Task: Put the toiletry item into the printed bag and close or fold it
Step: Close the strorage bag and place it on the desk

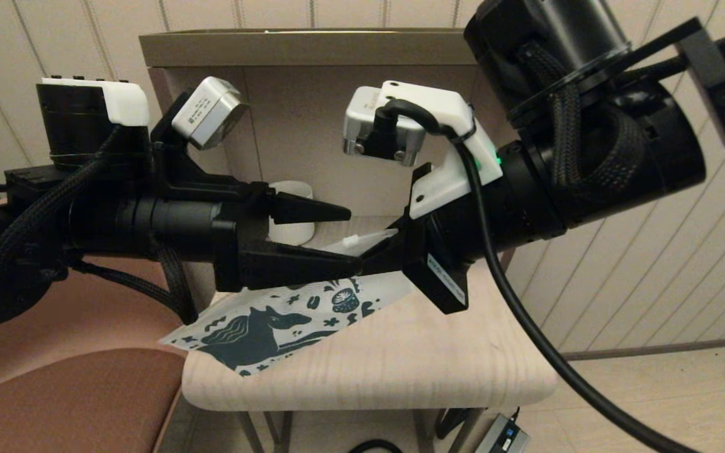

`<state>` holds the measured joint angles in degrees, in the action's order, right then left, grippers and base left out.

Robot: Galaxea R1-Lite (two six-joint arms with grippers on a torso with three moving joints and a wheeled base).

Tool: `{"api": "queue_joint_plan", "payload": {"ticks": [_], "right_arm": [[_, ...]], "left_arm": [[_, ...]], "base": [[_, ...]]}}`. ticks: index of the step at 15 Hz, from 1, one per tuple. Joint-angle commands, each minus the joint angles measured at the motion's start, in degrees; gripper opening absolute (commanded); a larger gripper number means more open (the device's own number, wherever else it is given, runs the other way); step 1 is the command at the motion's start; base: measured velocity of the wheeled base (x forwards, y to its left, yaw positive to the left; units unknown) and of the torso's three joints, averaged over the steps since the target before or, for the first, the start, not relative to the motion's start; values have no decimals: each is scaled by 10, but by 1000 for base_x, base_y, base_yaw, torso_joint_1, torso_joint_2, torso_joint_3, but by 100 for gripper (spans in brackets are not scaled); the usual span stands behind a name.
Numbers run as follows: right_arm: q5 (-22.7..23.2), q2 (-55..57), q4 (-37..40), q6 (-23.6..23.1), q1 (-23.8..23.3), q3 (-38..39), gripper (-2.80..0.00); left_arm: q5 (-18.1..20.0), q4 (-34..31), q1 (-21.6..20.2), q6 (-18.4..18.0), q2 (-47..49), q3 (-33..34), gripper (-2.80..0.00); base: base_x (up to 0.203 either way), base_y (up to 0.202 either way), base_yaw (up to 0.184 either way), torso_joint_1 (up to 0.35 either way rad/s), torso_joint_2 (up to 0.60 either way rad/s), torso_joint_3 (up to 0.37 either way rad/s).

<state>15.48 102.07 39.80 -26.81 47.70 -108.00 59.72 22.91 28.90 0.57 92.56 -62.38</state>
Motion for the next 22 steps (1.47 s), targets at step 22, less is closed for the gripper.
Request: {"api": "queue_joint_plan", "payload": {"ticks": [22], "right_arm": [[3, 1, -10, 24, -6, 2, -280]], "left_arm": [[-30, 3, 0, -26, 12, -2, 0]], "base": [[0, 0, 0, 0, 0, 0]]}}
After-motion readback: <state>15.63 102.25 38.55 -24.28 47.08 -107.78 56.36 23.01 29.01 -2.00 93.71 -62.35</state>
